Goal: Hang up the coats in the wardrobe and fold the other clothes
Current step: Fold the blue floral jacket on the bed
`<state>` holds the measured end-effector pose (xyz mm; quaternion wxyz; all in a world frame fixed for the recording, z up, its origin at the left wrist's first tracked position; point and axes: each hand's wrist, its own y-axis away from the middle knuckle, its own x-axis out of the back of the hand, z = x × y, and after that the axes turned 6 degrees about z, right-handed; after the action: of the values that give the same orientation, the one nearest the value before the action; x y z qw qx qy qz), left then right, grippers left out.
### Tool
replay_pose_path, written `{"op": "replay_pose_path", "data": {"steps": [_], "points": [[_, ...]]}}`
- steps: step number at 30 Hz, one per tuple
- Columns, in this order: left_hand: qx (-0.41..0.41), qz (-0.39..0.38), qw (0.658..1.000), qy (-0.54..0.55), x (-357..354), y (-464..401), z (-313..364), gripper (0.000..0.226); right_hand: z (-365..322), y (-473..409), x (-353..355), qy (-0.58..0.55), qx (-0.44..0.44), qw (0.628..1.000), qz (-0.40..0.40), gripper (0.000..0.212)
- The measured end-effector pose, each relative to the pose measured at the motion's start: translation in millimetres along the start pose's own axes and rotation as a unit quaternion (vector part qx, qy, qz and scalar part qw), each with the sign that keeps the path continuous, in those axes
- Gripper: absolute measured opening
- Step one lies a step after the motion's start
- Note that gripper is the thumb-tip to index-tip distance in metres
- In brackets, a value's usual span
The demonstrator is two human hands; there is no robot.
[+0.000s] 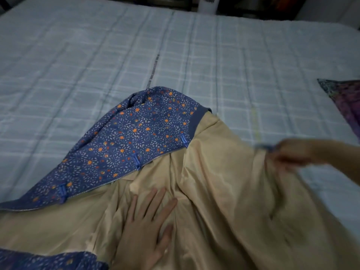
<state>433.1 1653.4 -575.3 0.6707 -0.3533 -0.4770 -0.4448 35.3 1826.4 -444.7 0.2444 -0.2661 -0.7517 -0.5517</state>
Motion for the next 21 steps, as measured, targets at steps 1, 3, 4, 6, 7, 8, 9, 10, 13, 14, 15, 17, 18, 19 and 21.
{"op": "replay_pose_path", "data": {"steps": [1, 3, 4, 6, 7, 8, 9, 10, 13, 14, 15, 17, 18, 19, 21], "points": [[-0.002, 0.003, 1.000, -0.003, -2, 0, -1, 0.065, -3, -9, 20, -0.050, 0.005, 0.986, 0.158, 0.026], [0.000, 0.007, 1.000, -0.008, -1, 1, -1, 0.066, -3, -19, 47, -0.192, 0.014, 0.922, 0.337, 0.068], [0.004, 0.009, 1.000, -0.010, -1, 0, -1, 0.066, -6, -17, 49, -0.240, 0.042, 0.900, 0.361, 0.081], [0.010, 0.015, 1.000, -0.021, -1, -2, -1, 0.065, -18, 0, 26, -0.134, 0.099, 0.894, 0.417, 0.089], [0.014, 0.014, 0.999, -0.028, -1, -2, 0, 0.064, -22, 21, 5, -0.067, 0.143, 0.890, 0.428, 0.086], [0.017, 0.011, 0.999, -0.036, -1, -2, 0, 0.064, -22, 43, -22, -0.017, 0.211, 0.875, 0.436, 0.080], [0.018, 0.013, 0.999, -0.045, -1, -1, 1, 0.064, -14, 62, -53, 0.006, 0.260, 0.858, 0.442, 0.074], [0.019, 0.016, 0.999, -0.047, -1, -1, 1, 0.063, -3, 84, -89, 0.005, 0.284, 0.852, 0.440, 0.068], [0.024, 0.023, 0.998, -0.049, 2, -1, 3, 0.059, 47, 144, -196, 0.022, 0.295, 0.870, 0.394, 0.066], [0.025, 0.015, 0.998, -0.056, 2, 0, 4, 0.059, 68, 158, -223, 0.048, 0.295, 0.873, 0.386, 0.068], [0.027, 0.005, 0.998, -0.064, 2, 0, 5, 0.058, 89, 170, -243, 0.067, 0.286, 0.876, 0.384, 0.069], [0.045, -0.015, 0.997, -0.068, 1, -1, 7, 0.059, 130, 193, -262, 0.088, 0.236, 0.887, 0.388, 0.068], [0.059, -0.027, 0.996, -0.058, 2, -3, 7, 0.060, 152, 203, -263, 0.093, 0.197, 0.894, 0.391, 0.065], [0.071, -0.038, 0.996, -0.032, 6, -6, 8, 0.061, 173, 211, -260, 0.091, 0.150, 0.904, 0.390, 0.061], [0.083, -0.040, 0.995, 0.048, 20, -2, 15, 0.064, 216, 226, -251, 0.068, 0.046, 0.927, 0.367, 0.055]]}}
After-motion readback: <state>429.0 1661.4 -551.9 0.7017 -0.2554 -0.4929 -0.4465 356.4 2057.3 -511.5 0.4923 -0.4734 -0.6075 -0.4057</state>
